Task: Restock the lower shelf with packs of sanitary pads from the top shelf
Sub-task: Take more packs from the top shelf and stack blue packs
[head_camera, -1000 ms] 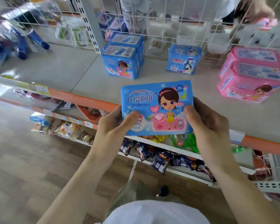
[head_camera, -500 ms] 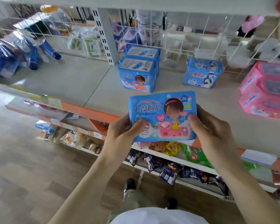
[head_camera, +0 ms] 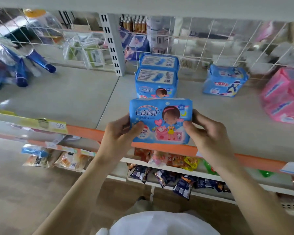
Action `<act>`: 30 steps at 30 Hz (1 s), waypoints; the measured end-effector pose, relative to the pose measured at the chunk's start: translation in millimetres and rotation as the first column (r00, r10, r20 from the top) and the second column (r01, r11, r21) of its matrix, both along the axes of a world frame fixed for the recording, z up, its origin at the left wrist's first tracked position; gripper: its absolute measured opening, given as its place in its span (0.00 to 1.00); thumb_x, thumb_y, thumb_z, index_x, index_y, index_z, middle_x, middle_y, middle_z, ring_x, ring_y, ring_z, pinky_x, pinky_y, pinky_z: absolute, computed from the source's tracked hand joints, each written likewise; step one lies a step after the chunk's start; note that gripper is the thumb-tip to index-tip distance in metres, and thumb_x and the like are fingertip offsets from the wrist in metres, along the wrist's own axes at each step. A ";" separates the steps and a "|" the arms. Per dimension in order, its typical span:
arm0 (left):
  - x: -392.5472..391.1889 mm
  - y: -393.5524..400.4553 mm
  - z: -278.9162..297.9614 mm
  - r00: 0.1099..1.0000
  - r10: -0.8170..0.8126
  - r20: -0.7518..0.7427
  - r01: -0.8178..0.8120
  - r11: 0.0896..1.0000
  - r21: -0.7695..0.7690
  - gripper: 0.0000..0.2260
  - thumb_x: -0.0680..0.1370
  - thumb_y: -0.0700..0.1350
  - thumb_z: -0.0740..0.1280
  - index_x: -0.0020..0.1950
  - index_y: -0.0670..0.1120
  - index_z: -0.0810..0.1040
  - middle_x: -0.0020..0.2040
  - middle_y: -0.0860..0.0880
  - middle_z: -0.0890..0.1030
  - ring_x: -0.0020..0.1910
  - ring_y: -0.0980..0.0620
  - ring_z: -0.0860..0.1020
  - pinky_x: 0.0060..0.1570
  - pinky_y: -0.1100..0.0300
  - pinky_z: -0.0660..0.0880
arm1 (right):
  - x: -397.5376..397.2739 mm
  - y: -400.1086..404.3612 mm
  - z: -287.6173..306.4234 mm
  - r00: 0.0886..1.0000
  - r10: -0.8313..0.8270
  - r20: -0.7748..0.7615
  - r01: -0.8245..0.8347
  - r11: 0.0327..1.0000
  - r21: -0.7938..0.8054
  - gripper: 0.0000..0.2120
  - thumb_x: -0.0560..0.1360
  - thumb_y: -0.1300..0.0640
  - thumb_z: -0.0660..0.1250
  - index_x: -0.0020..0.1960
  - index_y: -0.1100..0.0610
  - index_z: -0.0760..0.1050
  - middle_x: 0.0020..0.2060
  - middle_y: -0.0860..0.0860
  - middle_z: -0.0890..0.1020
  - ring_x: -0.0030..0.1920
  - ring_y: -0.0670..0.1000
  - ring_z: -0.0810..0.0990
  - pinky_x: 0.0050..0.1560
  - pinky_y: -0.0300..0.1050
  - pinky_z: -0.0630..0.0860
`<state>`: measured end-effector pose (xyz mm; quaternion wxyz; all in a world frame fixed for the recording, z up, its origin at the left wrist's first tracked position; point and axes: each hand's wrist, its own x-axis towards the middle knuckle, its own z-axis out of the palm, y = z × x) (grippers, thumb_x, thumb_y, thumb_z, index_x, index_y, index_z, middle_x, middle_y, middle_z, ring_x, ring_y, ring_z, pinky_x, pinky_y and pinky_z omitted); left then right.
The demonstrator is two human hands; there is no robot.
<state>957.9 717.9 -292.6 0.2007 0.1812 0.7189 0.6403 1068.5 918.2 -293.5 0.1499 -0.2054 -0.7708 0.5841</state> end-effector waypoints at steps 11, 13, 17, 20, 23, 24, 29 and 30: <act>-60.9 -2.5 -28.0 0.990 -0.045 -0.132 0.032 0.994 -0.102 0.17 0.76 0.31 0.70 0.62 0.46 0.80 0.47 0.64 0.84 0.48 0.66 0.83 0.44 0.69 0.79 | -41.9 -9.5 -23.1 0.999 -0.034 0.015 0.030 0.976 0.214 0.23 0.77 0.55 0.72 0.71 0.54 0.74 0.62 0.46 0.82 0.60 0.45 0.82 0.61 0.52 0.80; -71.6 -0.4 -34.4 0.991 -0.043 -0.127 0.030 0.994 -0.103 0.19 0.76 0.30 0.70 0.64 0.44 0.80 0.50 0.60 0.84 0.49 0.65 0.83 0.45 0.68 0.80 | -50.2 -9.5 -26.9 0.999 -0.054 0.006 0.051 0.974 0.221 0.24 0.76 0.59 0.73 0.71 0.56 0.74 0.64 0.47 0.81 0.61 0.48 0.82 0.62 0.52 0.80; -85.0 2.4 -40.4 0.992 -0.057 -0.112 0.047 0.995 -0.087 0.23 0.75 0.29 0.70 0.59 0.56 0.78 0.51 0.62 0.83 0.53 0.64 0.82 0.46 0.65 0.81 | -61.1 -8.9 -35.6 0.996 -0.090 0.010 0.084 0.962 0.258 0.23 0.74 0.62 0.74 0.68 0.60 0.76 0.62 0.47 0.81 0.56 0.44 0.83 0.55 0.35 0.80; -89.4 3.0 -43.3 0.991 -0.070 -0.114 0.060 0.995 -0.085 0.25 0.75 0.30 0.71 0.56 0.60 0.76 0.53 0.62 0.83 0.57 0.60 0.82 0.50 0.61 0.82 | -63.2 -7.1 -42.6 0.996 -0.089 0.009 0.083 0.958 0.275 0.23 0.74 0.62 0.74 0.68 0.61 0.76 0.63 0.50 0.81 0.57 0.46 0.83 0.53 0.32 0.79; -92.9 5.0 -48.4 0.990 -0.081 -0.113 0.072 0.994 -0.086 0.23 0.75 0.31 0.71 0.60 0.56 0.76 0.56 0.58 0.83 0.60 0.57 0.81 0.51 0.59 0.82 | -65.8 -5.5 -47.2 0.995 -0.102 0.017 0.093 0.955 0.282 0.24 0.75 0.61 0.74 0.69 0.60 0.75 0.62 0.47 0.81 0.57 0.47 0.83 0.53 0.33 0.79; -94.1 5.7 -49.6 0.990 -0.081 -0.111 0.072 0.994 -0.086 0.22 0.76 0.31 0.71 0.61 0.55 0.76 0.56 0.58 0.83 0.60 0.57 0.81 0.50 0.59 0.83 | -67.6 -5.1 -48.0 0.994 -0.104 0.018 0.094 0.953 0.289 0.24 0.75 0.61 0.74 0.70 0.60 0.75 0.61 0.46 0.80 0.57 0.46 0.83 0.54 0.34 0.79; -102.4 8.8 -51.5 0.985 -0.094 -0.146 0.076 0.989 -0.124 0.20 0.77 0.33 0.70 0.66 0.50 0.76 0.55 0.65 0.81 0.56 0.68 0.79 0.46 0.63 0.81 | -80.6 -3.0 -51.9 0.994 -0.105 -0.004 0.101 0.948 0.302 0.25 0.75 0.64 0.73 0.70 0.61 0.74 0.59 0.45 0.79 0.54 0.30 0.75 0.48 0.21 0.73; -104.1 8.9 -52.3 0.984 -0.093 -0.154 0.072 0.988 -0.134 0.20 0.77 0.33 0.70 0.67 0.49 0.76 0.55 0.67 0.80 0.56 0.70 0.78 0.46 0.64 0.81 | -82.3 -2.9 -53.4 0.994 -0.111 -0.011 0.109 0.947 0.303 0.25 0.75 0.65 0.73 0.70 0.62 0.73 0.59 0.44 0.78 0.53 0.26 0.74 0.48 0.20 0.72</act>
